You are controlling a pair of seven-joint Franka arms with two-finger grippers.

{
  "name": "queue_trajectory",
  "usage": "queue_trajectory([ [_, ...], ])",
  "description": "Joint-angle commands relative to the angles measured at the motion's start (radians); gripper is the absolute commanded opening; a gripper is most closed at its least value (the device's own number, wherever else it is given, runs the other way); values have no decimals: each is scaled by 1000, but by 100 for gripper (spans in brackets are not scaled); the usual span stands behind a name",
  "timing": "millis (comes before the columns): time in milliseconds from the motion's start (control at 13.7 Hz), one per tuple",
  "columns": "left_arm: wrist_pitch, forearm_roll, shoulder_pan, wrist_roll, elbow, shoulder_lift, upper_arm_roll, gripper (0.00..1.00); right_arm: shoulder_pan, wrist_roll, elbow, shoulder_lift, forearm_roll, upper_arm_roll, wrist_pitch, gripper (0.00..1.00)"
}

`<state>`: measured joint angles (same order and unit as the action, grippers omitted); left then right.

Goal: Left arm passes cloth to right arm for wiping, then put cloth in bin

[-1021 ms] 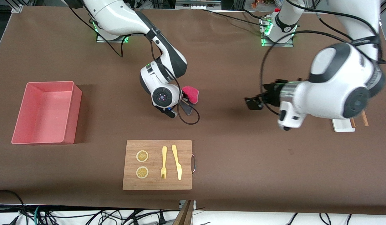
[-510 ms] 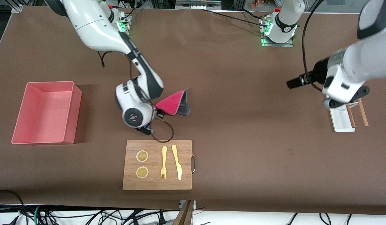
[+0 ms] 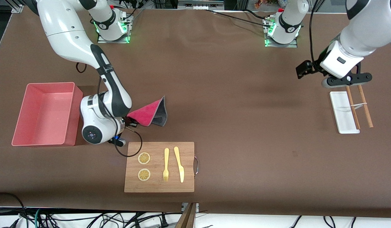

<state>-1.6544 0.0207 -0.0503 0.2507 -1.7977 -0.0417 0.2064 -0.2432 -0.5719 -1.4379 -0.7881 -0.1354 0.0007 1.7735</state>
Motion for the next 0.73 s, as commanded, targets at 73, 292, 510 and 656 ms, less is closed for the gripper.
queue_trajectory([
  [73, -88, -7, -62, -119, -62, -18, 1, 100, -2, 142, -10, 33, 34, -70, -61, 0],
  [292, -84, -11, -95, -137, 24, 34, -4, 100, -2, 262, -9, 52, 62, -113, -74, 0],
  [510, -79, -16, -124, -191, 80, 89, -4, 100, -11, 330, -9, 53, 128, -120, -74, 0],
  [656, -68, 4, -172, -250, 110, 108, -2, 100, -27, 314, -9, 52, 122, -114, -66, 0],
])
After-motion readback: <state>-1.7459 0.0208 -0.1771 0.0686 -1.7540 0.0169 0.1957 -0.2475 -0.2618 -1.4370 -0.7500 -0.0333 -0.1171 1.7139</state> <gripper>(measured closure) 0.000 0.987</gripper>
